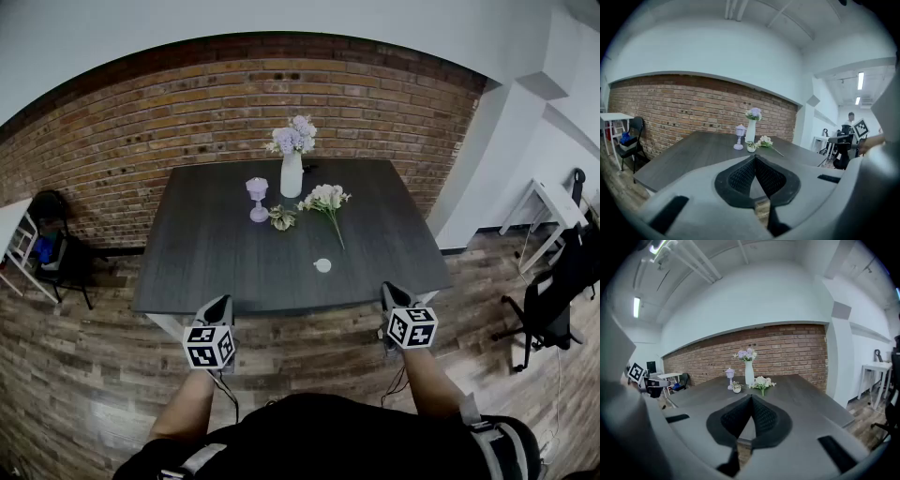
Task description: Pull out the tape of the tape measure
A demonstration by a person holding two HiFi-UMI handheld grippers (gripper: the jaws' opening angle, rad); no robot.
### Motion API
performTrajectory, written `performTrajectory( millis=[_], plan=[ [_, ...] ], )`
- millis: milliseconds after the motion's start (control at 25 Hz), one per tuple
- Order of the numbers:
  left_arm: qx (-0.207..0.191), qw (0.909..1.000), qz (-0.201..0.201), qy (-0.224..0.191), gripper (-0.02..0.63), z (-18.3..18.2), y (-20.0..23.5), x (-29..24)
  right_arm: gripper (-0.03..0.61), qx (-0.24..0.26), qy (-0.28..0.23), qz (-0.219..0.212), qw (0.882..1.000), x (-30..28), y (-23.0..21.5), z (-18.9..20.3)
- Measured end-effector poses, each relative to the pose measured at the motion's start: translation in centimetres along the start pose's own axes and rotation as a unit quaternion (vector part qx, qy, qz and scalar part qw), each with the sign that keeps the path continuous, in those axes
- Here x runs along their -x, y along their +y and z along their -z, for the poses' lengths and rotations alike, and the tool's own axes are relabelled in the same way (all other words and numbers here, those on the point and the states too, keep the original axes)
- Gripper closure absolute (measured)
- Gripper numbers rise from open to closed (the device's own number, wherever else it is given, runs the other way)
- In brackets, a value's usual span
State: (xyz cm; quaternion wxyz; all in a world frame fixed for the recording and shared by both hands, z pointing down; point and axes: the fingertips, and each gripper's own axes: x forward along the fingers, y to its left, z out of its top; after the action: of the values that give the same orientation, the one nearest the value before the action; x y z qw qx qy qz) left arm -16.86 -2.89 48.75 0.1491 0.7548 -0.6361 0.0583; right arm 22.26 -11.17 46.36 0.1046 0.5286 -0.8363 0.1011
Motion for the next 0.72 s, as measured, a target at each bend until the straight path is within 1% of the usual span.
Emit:
performTrajectory(
  millis=[200,400,720],
  plan=[
    [-0.021,0.9996,0.019,0.008,0.604,-0.1,0.1,-0.1,0.583,-0.011,-0.008,0.010,1.000,-0.2,0.9,0.6],
    [-0.016,0.9994,0.024,0.017,0.604,0.9,0.4,0.1,0.583,-0.008,0.004,0.013,1.000,-0.1,1.6,1.5],
    [-0.020,0.9989,0.039,0.018,0.604,0.8,0.6,-0.1,0.583,-0.017,-0.006,0.012,1.000,-0.1,3.2,1.5]
  ],
)
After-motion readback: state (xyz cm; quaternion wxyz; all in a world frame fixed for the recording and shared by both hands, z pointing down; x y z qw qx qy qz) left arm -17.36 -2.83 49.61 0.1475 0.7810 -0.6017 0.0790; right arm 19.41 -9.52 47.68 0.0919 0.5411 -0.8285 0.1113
